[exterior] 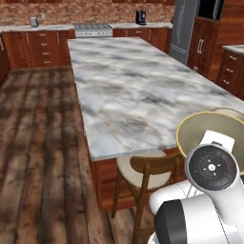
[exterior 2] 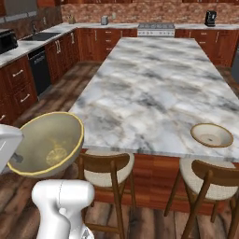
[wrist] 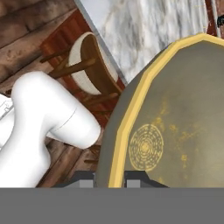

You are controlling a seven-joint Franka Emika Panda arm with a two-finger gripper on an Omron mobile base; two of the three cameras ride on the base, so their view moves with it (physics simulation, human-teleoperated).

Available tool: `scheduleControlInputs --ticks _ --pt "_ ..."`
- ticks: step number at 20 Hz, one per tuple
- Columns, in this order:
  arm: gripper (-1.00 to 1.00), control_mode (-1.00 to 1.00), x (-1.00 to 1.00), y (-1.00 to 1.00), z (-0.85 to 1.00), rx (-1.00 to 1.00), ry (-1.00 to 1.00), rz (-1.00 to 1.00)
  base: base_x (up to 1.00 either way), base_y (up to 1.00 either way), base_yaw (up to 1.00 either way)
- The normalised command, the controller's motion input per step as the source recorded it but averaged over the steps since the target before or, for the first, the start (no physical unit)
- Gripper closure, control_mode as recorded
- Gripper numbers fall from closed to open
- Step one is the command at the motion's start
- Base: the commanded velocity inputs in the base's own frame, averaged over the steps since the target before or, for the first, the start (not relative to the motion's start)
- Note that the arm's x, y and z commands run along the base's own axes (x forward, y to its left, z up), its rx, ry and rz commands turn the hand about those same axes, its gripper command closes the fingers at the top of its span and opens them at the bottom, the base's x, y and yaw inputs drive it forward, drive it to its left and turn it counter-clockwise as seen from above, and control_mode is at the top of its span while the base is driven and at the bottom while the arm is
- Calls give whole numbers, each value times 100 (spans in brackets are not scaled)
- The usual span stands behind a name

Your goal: Pick up the bowls from the cabinet and place each bowl in front of a stool on the dining counter.

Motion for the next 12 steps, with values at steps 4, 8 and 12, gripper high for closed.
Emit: scheduleControlInputs --ticks 4,8,12 --pt "100 100 0 0 0 0 0 0 23 5 -39" --pt "100 100 0 0 0 0 0 0 72 28 -10" --pt "100 100 0 0 0 0 0 0 71 16 -2"
